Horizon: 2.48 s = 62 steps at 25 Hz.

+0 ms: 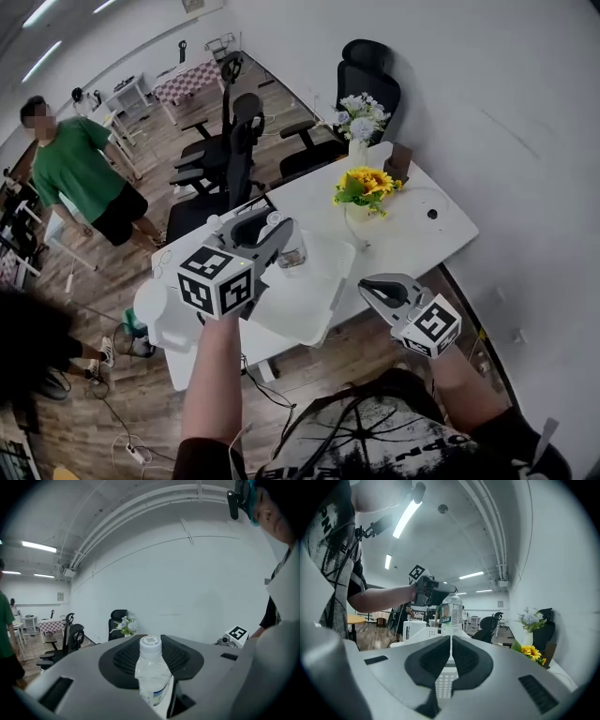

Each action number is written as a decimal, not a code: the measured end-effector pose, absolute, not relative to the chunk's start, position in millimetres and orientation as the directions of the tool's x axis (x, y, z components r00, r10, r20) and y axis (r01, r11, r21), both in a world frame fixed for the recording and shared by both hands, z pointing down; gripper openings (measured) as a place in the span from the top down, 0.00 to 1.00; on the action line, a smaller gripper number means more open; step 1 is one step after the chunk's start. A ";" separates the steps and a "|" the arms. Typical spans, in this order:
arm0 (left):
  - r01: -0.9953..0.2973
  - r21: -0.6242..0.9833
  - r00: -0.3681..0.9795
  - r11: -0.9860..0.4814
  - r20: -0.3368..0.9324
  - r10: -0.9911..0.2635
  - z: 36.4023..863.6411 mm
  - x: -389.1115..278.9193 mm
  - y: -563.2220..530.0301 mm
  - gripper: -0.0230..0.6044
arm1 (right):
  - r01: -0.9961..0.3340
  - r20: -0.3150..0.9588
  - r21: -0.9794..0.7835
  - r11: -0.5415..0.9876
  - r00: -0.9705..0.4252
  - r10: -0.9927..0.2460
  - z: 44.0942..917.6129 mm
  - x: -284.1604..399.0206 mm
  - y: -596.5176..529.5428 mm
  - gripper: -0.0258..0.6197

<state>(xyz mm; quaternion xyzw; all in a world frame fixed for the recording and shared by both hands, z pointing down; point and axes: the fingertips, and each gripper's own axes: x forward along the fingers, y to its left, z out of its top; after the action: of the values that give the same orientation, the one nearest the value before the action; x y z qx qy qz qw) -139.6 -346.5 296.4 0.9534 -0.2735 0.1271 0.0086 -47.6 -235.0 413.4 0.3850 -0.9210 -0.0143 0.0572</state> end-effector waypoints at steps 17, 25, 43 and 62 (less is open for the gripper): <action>-0.413 -0.036 0.889 -0.910 0.203 -0.411 268.8 7.9 -320.9 0.73 | -0.785 0.106 0.060 0.617 -0.609 -0.786 407.6 75.3 -196.3 0.92; -0.416 0.004 0.888 -0.910 0.216 -0.405 297.0 77.9 -319.7 0.73 | -0.808 0.139 0.033 0.588 -0.579 -0.803 418.9 141.1 -180.5 0.92; -0.489 0.031 0.851 -0.872 0.239 -0.469 426.3 167.9 -349.1 0.73 | -0.801 0.223 -0.056 0.596 -0.592 -0.774 468.7 219.4 -182.8 0.92; -0.549 0.063 0.809 -0.833 0.292 -0.511 508.8 187.0 -379.9 0.73 | -0.770 0.284 -0.114 0.628 -0.631 -0.722 507.8 243.5 -201.0 0.92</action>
<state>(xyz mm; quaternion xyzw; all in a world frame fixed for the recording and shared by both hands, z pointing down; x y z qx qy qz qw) 187.0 -379.9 508.8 0.9482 -0.2794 0.1328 0.0725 243.5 -201.0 507.8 0.4164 -0.8958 0.1132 0.1061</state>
